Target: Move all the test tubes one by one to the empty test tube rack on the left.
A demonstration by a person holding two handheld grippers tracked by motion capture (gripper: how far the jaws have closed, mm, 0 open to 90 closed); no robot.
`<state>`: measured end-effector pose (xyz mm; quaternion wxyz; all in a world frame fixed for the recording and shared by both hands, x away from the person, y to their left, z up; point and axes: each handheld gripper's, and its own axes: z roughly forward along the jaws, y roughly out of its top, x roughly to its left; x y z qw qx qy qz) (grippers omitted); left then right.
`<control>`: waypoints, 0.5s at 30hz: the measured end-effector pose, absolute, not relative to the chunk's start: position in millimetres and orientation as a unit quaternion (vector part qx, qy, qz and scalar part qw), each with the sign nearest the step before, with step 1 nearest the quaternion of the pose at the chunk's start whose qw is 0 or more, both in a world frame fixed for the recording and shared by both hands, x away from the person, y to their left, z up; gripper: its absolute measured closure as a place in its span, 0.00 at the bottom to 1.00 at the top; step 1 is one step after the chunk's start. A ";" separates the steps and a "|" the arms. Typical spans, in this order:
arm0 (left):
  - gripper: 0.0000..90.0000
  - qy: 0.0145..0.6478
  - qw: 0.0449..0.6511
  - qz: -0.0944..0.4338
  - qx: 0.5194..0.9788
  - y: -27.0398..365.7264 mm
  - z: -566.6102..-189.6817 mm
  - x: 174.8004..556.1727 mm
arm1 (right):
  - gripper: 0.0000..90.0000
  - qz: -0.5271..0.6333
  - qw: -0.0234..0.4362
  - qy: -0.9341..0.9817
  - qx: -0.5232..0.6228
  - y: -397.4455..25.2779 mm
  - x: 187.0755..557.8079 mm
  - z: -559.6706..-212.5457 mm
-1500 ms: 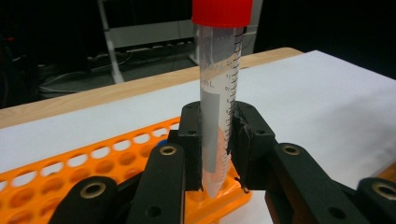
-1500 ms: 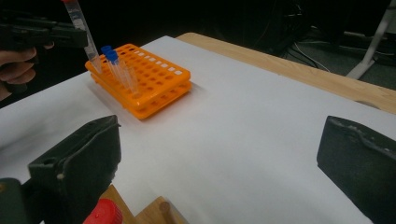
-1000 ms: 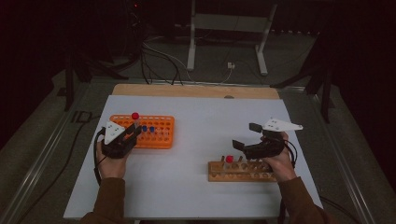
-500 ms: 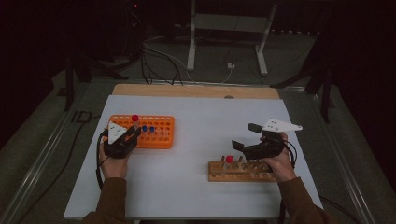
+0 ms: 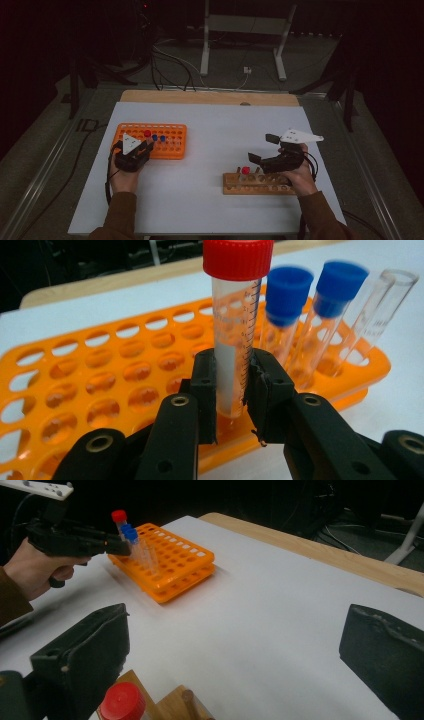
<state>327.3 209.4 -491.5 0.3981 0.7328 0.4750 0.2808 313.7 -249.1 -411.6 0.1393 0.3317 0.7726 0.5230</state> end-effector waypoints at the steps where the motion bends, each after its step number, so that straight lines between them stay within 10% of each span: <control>1: 0.84 0.475 0.396 0.280 0.734 209.4 -492.5 327.3 | 0.00 0.523 0.139 0.772 0.332 -249.1 313.4 -411.5; 15: 0.74 0.486 0.395 0.266 0.733 212.1 -495.6 327.0 | 0.00 0.520 0.128 0.782 0.318 -247.5 308.7 -414.5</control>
